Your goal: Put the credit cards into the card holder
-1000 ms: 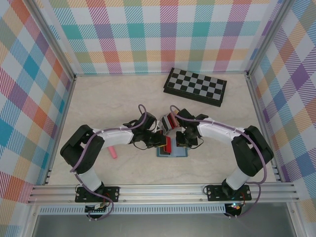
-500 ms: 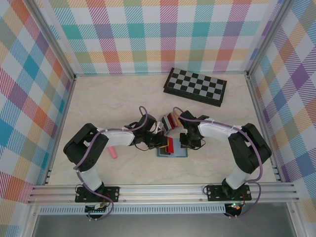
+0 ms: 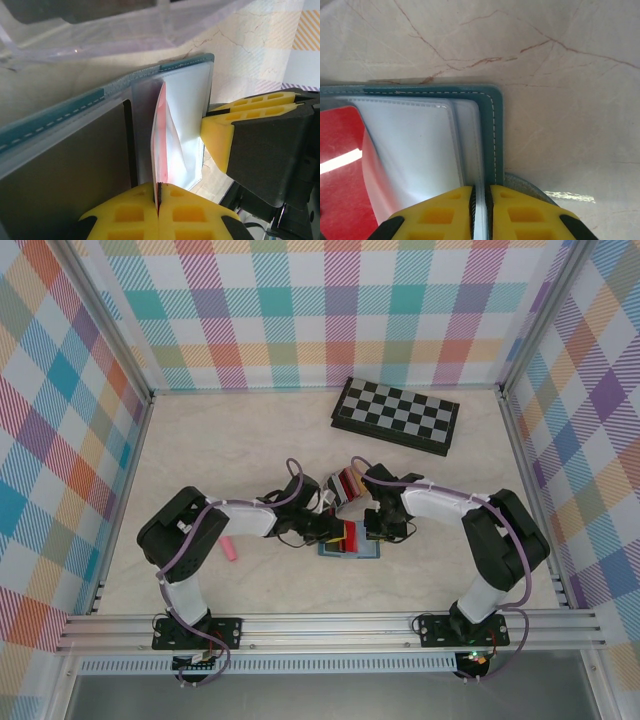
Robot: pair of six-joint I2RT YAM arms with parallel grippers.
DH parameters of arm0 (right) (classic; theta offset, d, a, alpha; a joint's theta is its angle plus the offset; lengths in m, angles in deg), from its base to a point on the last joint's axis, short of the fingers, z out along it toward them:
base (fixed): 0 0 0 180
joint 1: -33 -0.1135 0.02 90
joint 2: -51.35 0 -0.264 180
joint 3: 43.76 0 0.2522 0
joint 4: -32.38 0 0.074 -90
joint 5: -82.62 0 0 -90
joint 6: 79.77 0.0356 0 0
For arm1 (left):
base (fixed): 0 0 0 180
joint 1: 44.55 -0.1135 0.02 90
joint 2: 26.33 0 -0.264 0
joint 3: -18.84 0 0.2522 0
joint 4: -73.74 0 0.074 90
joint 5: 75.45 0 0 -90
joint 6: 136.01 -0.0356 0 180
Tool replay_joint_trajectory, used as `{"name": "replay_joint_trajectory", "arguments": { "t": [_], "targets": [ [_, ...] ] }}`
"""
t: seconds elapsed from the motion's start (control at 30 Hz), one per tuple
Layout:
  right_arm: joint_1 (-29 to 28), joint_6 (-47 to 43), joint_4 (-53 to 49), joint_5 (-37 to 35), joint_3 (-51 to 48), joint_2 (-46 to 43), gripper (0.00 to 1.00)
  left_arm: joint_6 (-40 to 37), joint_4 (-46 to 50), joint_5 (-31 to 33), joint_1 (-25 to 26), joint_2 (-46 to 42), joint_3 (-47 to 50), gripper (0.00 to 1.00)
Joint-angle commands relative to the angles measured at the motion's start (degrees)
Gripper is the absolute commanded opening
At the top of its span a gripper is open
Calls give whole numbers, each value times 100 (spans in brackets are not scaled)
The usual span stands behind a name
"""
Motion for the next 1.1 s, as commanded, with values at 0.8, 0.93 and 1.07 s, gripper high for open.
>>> {"name": "replay_joint_trajectory", "arguments": {
  "t": [0.8, 0.93, 1.07],
  "targets": [
    [16, 66, 244, -55, -252, 459, 16, 447, 354, 107, 155, 274, -55, 0],
    [16, 62, 272, -31, -256, 447, 16, 199, 502, -56, 168, 373, -242, 0],
    [23, 52, 254, -45, -225, 419, 16, 81, 946, 146, 156, 282, -354, 0]
  ]
}}
